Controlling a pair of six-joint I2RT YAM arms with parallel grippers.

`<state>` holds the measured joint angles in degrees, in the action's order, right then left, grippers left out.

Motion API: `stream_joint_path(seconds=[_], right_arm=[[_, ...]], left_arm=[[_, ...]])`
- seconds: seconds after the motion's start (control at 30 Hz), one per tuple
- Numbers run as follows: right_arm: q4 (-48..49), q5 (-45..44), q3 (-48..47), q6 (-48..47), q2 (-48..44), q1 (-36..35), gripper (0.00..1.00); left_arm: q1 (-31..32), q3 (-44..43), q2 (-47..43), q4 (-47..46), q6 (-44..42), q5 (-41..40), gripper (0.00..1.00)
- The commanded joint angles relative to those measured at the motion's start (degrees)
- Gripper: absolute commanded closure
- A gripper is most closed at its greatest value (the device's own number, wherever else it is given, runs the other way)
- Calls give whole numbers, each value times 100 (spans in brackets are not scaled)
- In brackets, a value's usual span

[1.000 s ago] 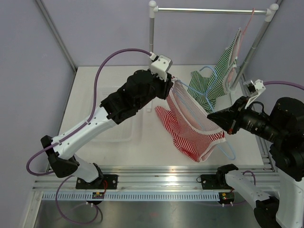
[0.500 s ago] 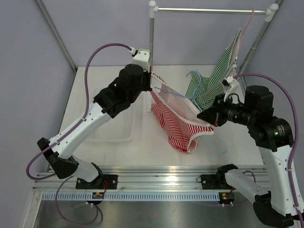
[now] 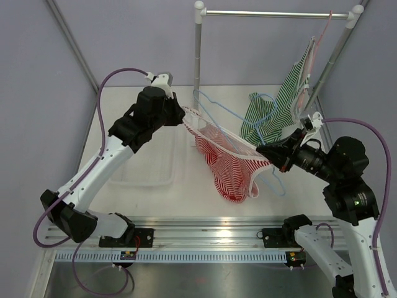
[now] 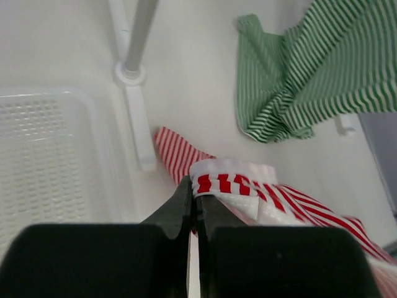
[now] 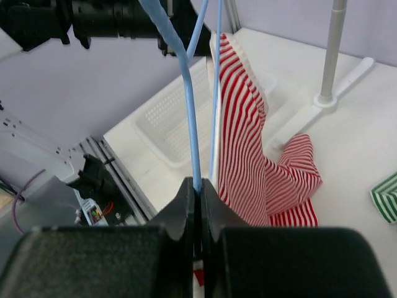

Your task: Remove the tank top from the hanger

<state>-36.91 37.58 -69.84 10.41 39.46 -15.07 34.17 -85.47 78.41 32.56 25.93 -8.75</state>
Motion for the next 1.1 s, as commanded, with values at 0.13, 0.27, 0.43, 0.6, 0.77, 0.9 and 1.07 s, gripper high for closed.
stream_joint_path(seconds=[0.13,0.27,0.43,0.6,0.77,0.9,1.07], right_arm=[[6662,-339,2122,2899,52,-31,100],[9524,-690,2414,3169,964,-31,100],[8561,-1945,2169,2171,1064,-31,100],[3418,-3158,299,965,966,-31,100],[1152,-3415,-528,454,1334,-31,100],[177,-3723,-1521,84,2020,-31,100],[-510,-4083,-2866,-13,2996,-31,100]], left_arm=[[35,1576,-1020,-2700,202,3264,100],[475,1727,-969,-2519,-368,3801,100],[705,1893,-767,-1991,-388,2636,100],[722,2017,-617,-1577,-247,1667,100],[942,2044,-547,-1332,-247,938,91],[1284,1789,-598,-901,-325,358,51],[1557,1586,-959,-400,-440,-223,25]])
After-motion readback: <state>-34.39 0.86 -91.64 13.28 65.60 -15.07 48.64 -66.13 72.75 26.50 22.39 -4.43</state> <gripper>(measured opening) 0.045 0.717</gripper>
